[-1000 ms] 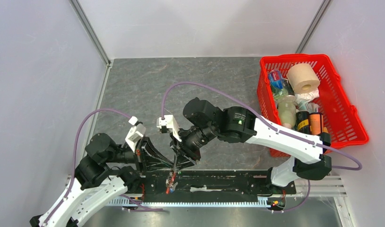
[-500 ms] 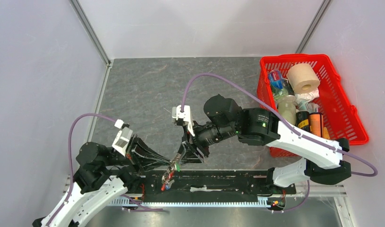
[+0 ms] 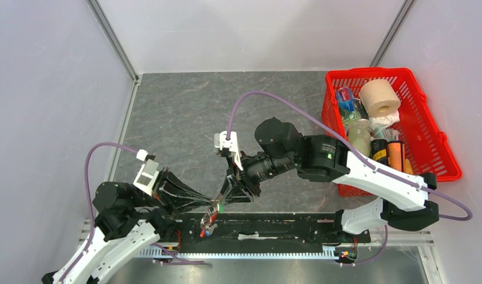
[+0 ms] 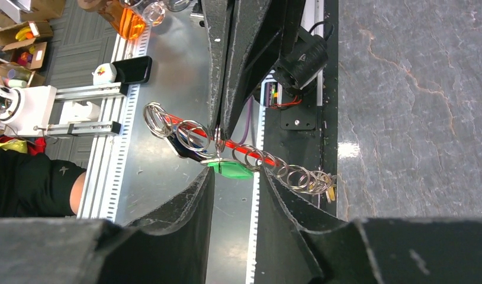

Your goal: Put the keys on the keyring

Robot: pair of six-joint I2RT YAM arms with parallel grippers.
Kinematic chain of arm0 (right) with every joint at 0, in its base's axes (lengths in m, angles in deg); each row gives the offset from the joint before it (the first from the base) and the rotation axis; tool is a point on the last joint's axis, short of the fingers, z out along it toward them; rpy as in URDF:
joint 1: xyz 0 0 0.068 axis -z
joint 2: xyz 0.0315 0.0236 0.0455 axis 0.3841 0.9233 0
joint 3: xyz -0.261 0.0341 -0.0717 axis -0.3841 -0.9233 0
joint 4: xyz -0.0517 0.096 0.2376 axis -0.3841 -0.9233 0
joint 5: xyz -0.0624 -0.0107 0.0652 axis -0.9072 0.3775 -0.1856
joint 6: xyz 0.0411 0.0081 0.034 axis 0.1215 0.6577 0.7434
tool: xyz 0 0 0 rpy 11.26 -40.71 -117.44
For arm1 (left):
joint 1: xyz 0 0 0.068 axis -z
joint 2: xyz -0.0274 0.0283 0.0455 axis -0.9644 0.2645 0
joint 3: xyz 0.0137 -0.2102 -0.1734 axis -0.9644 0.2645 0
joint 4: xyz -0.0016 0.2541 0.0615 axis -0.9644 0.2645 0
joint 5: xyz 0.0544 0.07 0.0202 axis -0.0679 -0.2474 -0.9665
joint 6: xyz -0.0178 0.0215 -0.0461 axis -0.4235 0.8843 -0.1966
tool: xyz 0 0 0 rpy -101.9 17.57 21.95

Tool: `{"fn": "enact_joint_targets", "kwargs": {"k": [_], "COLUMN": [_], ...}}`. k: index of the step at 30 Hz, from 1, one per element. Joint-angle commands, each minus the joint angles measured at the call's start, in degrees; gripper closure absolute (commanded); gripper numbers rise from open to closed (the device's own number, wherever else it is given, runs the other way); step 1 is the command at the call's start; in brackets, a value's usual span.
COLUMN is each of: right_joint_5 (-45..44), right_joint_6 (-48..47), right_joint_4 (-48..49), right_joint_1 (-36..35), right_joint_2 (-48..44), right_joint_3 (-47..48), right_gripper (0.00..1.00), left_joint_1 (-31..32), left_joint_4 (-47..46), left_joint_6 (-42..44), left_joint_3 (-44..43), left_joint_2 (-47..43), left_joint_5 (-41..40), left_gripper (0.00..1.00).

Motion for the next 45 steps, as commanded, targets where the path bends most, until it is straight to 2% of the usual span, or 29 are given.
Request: {"fn": "enact_joint_targets", "kwargs": {"k": [1,10,15,28,45], "right_joint_5": [2.4,3.9,4.52,4.27,4.51], "right_joint_6": [0.33,0.83,1.16,4.14,7.12], "right_joint_4": [3.42,4.47,4.84,11.13,16.84], "right_joint_1": [-0.03,-0.03,-0.03,-0.03,-0.02], "right_joint_2": [0.13,0.92,1.04,-2.9,-4.22], "right_joint_3": [2.16,2.16,1.77,-4.52,-9.44], "right_gripper": [0.6,0.77,1.0,1.0,1.0], "left_joint_1": [0.07,0.07,0.06,0.07,0.07], "left_joint_4": [-4.68,-4.79,-4.94,-9.11,-15.15], "left_joint_6": [-1.83,-1.84,-1.55,-3.55,-6.85], "left_joint_3": [0.24,0.51,0.56,2.59,5.02], "left_joint_2": [-0.76,-1.2,-1.51,-4.85,-6.8], "left_joint_5": [-0.84,-2.0,-3.41,-10.3,-13.74], "left_gripper": [0.98,0.98,0.98,0.98,0.98]}}
